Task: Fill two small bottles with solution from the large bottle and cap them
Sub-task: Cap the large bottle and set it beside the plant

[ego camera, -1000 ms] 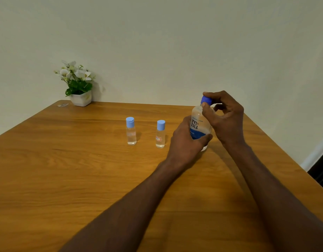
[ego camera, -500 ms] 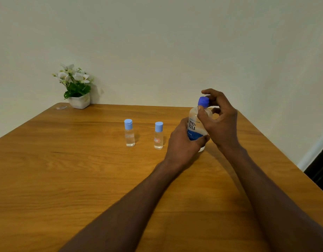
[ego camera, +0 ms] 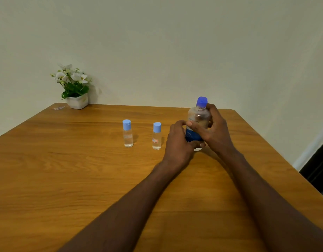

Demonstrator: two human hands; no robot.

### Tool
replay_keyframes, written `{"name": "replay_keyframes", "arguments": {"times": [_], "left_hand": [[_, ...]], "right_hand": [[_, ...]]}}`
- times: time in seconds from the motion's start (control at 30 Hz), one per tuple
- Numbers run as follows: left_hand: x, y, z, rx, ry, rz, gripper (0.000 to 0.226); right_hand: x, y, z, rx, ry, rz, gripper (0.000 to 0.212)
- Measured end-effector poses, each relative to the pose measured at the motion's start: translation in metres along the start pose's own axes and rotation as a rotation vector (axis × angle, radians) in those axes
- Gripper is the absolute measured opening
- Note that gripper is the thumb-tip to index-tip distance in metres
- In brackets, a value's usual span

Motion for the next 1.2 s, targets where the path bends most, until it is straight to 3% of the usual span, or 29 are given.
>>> {"name": "replay_keyframes", "arguments": {"times": [0.3, 0.63, 0.83, 0.97, 1.2], "left_hand": [[-0.001, -0.008, -0.005, -0.071, 0.068, 0.024, 0.055], [-0.02, -0.027, -0.025, -0.318, 0.079, 0.166, 0.019], [-0.024, -0.044, -0.074, -0.485, -0.024, 0.257, 0.012], [-0.006, -0.052, -0.13, -0.592, 0.095, 0.337, 0.014], [0.075, -0.027, -0.218, -0.521, 0.328, 0.199, 0.029]], "right_hand": [[-0.008, -0.001, -0.006, -0.01, 0.096, 0.132, 0.075], [0.007, 0.008, -0.006, -0.201, 0.224, 0.037, 0.056], [0.031, 0.012, 0.005, -0.232, 0.213, -0.01, 0.057], [0.06, 0.017, 0.016, -0.252, 0.213, -0.037, 0.053], [0.121, 0.039, 0.062, -0.19, 0.233, -0.06, 0.049]]}}
Point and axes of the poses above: each hand's wrist, its own y-axis towards the middle knuckle, its own z-axis out of the palm, x = y × z, the point moved 1 cm from there along y, towards the middle knuckle, and after that the axes turned 12 degrees about y, right-handed, at the moved point
